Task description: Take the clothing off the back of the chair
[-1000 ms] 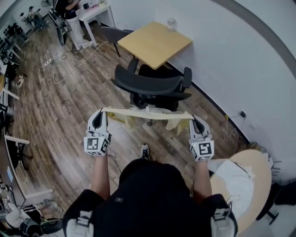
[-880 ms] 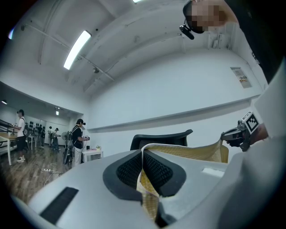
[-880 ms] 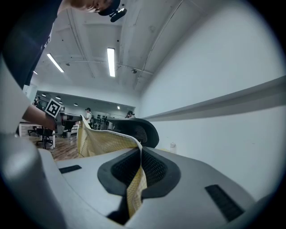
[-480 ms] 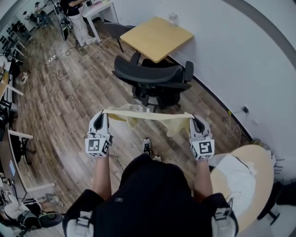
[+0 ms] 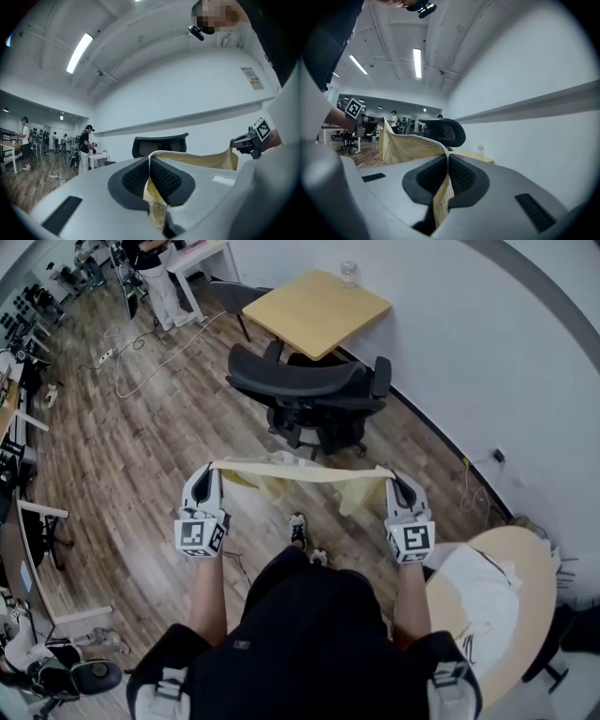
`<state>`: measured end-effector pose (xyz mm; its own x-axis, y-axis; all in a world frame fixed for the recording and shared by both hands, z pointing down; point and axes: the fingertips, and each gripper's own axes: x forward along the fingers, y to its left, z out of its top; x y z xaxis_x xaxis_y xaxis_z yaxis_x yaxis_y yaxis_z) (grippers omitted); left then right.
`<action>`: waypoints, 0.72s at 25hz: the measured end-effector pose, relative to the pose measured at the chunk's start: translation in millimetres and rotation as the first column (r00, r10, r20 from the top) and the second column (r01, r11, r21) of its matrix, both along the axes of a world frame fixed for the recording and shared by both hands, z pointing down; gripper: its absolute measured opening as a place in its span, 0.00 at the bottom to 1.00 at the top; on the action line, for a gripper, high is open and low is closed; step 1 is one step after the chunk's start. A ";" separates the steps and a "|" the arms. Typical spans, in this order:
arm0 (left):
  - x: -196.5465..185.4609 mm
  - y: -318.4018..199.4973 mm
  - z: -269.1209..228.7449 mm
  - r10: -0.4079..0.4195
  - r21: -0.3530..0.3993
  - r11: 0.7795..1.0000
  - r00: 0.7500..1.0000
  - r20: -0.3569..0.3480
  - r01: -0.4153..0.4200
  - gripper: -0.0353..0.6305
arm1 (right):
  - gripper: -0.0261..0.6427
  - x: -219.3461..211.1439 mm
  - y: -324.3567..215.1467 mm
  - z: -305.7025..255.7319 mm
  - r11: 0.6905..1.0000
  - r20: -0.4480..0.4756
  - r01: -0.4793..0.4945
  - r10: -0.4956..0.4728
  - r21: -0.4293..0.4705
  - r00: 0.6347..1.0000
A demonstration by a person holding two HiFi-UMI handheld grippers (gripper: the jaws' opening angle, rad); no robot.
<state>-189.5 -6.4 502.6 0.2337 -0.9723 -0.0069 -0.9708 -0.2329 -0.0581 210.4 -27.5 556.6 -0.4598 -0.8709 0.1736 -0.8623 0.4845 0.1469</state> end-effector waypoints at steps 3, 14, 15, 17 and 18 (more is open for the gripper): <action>1.1 8.7 2.0 -0.005 0.000 1.000 1.000 0.002 0.005 0.06 | 0.04 1.9 7.5 3.3 1.000 -0.004 0.001 -0.001 -0.004 1.000; 10.8 20.9 0.4 -0.016 0.001 1.000 1.000 0.019 0.016 0.06 | 0.04 10.5 20.2 7.2 1.000 0.007 -0.002 0.002 -0.009 1.000; 11.6 21.5 0.9 -0.018 0.000 1.000 1.000 0.015 0.018 0.06 | 0.04 11.7 20.9 8.1 1.000 0.006 -0.004 0.004 -0.012 1.000; 12.7 22.3 1.9 -0.022 -0.006 1.000 1.000 0.013 0.022 0.06 | 0.04 13.4 21.5 9.5 1.000 0.008 -0.008 0.008 -0.018 1.000; 13.1 22.5 2.4 -0.024 -0.010 1.000 1.000 0.014 0.024 0.06 | 0.04 14.1 21.5 10.1 1.000 0.010 -0.010 0.010 -0.022 1.000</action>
